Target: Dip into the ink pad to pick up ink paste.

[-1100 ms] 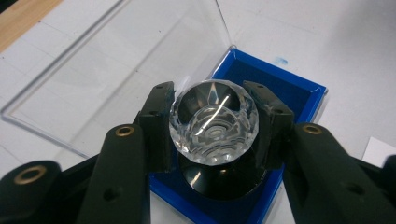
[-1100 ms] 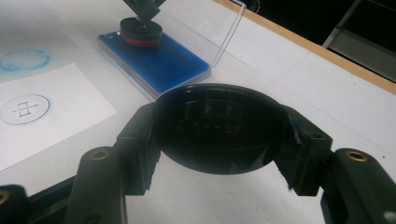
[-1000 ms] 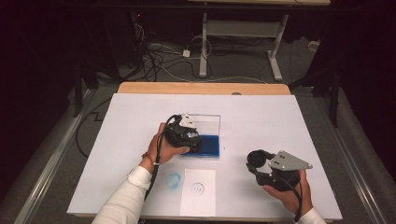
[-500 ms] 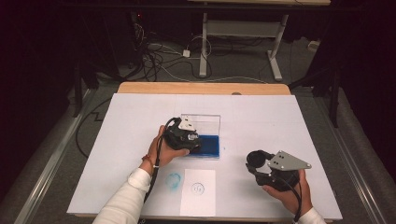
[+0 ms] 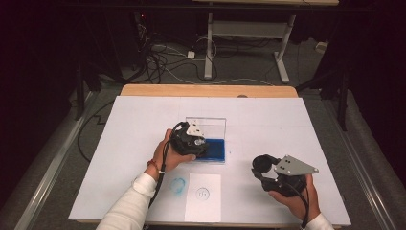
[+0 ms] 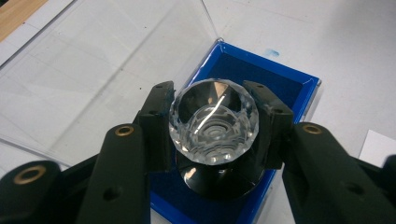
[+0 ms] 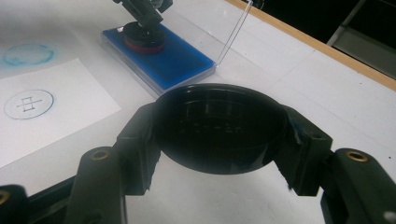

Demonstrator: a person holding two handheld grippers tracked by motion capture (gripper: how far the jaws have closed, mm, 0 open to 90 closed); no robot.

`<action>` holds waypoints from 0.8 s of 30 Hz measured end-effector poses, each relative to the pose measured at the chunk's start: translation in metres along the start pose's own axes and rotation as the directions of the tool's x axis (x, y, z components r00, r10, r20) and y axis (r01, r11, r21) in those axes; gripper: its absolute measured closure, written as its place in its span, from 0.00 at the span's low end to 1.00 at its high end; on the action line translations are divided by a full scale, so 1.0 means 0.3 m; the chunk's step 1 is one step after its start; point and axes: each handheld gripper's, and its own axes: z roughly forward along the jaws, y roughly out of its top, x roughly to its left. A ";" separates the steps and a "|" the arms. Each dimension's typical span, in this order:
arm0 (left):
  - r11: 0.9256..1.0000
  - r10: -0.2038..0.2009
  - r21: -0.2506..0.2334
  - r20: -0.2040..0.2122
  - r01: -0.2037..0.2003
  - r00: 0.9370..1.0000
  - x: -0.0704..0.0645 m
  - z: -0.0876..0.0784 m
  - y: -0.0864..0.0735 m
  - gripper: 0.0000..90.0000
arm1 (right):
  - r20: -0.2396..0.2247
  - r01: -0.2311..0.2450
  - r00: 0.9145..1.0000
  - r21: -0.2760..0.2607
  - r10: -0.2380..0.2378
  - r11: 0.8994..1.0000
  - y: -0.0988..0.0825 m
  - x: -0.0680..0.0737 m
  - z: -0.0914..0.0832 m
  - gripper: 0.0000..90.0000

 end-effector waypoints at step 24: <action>0.998 -0.008 -0.056 0.004 0.008 1.000 -0.003 0.004 -0.034 0.61 | -0.009 -0.002 1.000 0.004 0.002 1.000 0.004 0.009 0.005 0.43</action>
